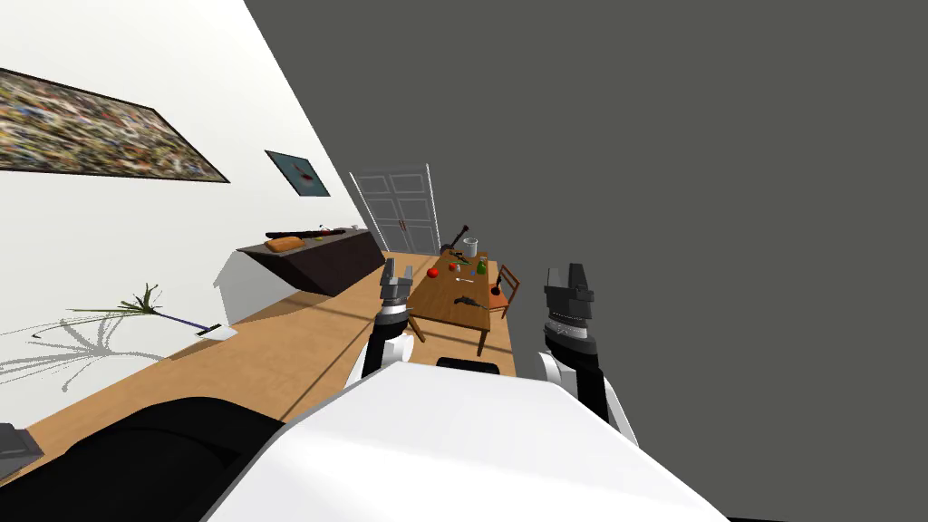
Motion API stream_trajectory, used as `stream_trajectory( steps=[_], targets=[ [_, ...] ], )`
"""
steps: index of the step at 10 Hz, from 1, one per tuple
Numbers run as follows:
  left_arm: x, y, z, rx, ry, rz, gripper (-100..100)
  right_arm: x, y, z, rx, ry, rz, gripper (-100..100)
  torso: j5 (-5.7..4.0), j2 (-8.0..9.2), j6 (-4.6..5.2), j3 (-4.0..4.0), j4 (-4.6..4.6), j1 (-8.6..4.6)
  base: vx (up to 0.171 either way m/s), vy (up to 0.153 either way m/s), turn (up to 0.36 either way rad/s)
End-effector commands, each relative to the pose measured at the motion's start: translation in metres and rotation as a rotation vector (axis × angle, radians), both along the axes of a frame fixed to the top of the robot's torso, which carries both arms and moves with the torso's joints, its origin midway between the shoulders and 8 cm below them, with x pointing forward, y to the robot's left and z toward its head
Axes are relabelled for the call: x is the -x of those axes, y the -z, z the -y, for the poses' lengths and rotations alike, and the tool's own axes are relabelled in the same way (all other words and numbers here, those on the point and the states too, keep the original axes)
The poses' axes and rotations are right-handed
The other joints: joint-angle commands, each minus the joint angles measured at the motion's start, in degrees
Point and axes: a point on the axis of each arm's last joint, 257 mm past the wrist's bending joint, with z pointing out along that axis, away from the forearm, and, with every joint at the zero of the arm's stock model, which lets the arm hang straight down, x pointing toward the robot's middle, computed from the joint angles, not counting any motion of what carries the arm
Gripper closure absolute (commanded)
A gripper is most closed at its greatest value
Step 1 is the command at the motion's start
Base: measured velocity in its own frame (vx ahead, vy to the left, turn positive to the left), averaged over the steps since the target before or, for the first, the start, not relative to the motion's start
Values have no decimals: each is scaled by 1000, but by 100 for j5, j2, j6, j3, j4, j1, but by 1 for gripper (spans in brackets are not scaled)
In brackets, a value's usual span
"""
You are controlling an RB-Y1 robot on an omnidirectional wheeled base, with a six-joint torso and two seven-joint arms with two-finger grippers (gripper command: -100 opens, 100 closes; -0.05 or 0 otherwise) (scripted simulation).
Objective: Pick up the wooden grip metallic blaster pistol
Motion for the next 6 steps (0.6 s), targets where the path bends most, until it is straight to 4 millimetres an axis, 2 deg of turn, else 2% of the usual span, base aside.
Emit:
stream_trajectory(
  steps=[1, 4, 5, 6],
  targets=[
    [-10, 14, -2, -25, 3, -51, -100, 0, 0, 0, 0, 0, 0, 0, 0, 0, 0, 0, 0, 0, -28, 20, -215],
    [-33, 48, -12, -64, -2, -170, -100, 0, 0, 0, 0, 0, 0, 0, 6, 19, 2, 11, 4, 28, -52, 63, -249],
    [-33, 49, -12, -64, -2, -174, -100, 0, 0, 0, 0, 0, 0, 0, 7, 19, 2, 11, 4, 30, -43, 38, -83],
    [-43, 65, -18, -76, -8, -229, -100, 0, 0, 0, 0, 0, 0, 0, 5, 16, -1, 9, 4, 20, -40, 29, -176]
  ],
)
